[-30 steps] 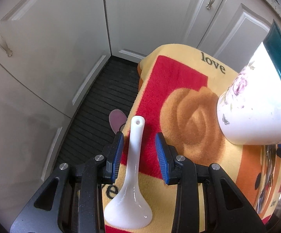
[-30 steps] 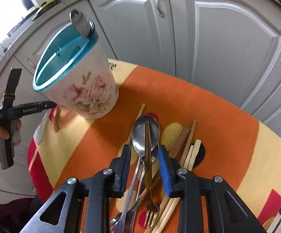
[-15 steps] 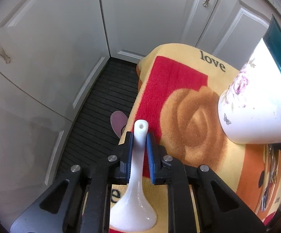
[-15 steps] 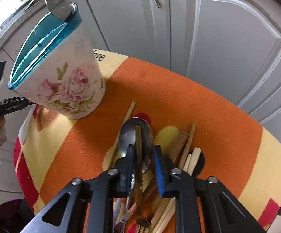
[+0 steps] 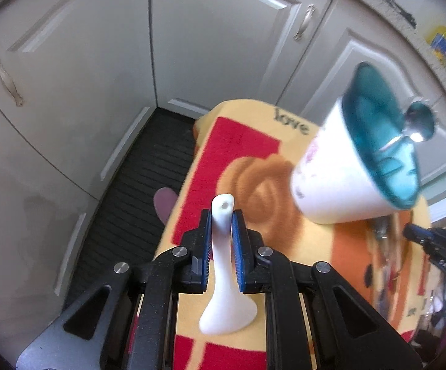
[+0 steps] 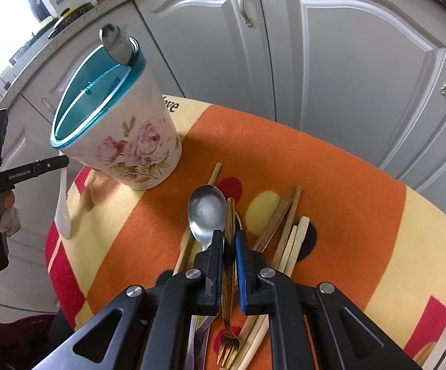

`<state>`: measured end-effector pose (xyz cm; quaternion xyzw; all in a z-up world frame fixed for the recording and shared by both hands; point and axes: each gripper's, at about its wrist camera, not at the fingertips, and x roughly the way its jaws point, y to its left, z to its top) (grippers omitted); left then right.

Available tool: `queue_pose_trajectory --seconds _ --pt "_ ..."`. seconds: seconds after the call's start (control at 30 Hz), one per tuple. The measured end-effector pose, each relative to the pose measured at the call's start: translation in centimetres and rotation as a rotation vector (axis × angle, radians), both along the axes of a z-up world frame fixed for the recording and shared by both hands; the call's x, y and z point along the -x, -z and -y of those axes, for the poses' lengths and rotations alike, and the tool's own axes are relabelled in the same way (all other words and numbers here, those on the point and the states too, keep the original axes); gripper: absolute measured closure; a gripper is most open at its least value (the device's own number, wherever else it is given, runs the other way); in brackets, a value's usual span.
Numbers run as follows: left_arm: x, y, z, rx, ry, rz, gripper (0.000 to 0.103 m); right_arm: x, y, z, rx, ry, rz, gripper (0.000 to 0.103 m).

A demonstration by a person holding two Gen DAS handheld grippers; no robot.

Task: Organize utensils
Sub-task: 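Carry the gold fork into the floral cup and open the right gripper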

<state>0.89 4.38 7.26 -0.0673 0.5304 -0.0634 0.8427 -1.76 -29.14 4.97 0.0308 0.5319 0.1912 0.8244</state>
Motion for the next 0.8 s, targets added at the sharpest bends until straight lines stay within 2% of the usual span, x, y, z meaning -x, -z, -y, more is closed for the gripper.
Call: queue_pose_trajectory --seconds 0.4,0.8 --pt "2.4 -2.5 1.9 0.06 0.037 0.029 0.092 2.6 -2.2 0.5 -0.034 -0.002 0.052 0.096" --pt "4.2 -5.1 2.7 0.088 0.077 0.063 0.095 4.3 -4.8 0.4 -0.047 -0.019 0.114 0.096"
